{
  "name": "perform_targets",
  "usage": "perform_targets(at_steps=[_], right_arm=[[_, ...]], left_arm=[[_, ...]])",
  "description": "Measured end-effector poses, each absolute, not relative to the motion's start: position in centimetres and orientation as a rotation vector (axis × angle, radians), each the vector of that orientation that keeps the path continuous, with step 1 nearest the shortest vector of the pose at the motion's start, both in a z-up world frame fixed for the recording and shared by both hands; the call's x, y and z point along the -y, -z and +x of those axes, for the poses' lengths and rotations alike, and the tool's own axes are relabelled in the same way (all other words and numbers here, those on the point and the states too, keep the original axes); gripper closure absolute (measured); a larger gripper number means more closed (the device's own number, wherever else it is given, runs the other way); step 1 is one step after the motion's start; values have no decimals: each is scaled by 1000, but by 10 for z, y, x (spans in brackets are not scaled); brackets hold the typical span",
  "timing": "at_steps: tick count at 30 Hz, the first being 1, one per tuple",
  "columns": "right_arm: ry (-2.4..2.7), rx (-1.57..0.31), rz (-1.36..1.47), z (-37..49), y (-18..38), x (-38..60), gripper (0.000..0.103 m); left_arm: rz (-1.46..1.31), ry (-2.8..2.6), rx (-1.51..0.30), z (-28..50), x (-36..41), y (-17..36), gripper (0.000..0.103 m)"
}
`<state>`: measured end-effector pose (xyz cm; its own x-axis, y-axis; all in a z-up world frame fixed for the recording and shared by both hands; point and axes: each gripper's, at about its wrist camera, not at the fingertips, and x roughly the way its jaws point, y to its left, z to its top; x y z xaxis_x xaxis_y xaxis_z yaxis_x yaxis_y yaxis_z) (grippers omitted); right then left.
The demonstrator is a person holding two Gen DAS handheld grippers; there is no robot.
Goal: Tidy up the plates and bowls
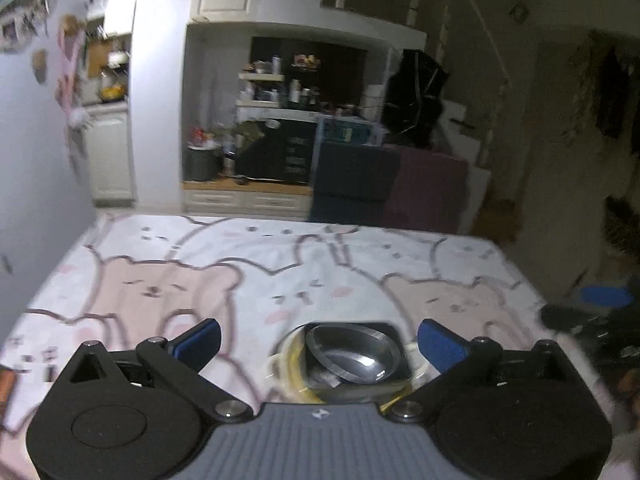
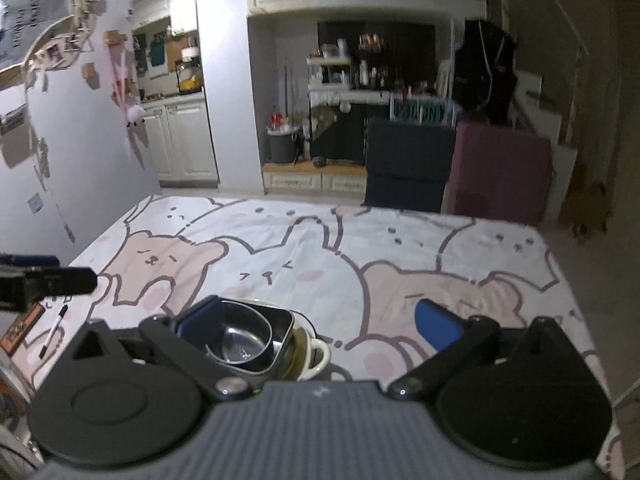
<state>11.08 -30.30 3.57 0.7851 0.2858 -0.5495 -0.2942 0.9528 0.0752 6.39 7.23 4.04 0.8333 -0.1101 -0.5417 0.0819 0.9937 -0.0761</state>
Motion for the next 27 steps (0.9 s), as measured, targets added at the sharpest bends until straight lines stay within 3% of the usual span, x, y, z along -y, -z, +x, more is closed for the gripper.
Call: perform_targets(at_steps=[9,27], right_arm=[[-312,-522,0,36,-27,313,0],[-247,-518,29,-27,6,309,0]], left_arm=[[5,128,-570,9,-68,-21,0],[48,134,-587,-53,-64,7,0]])
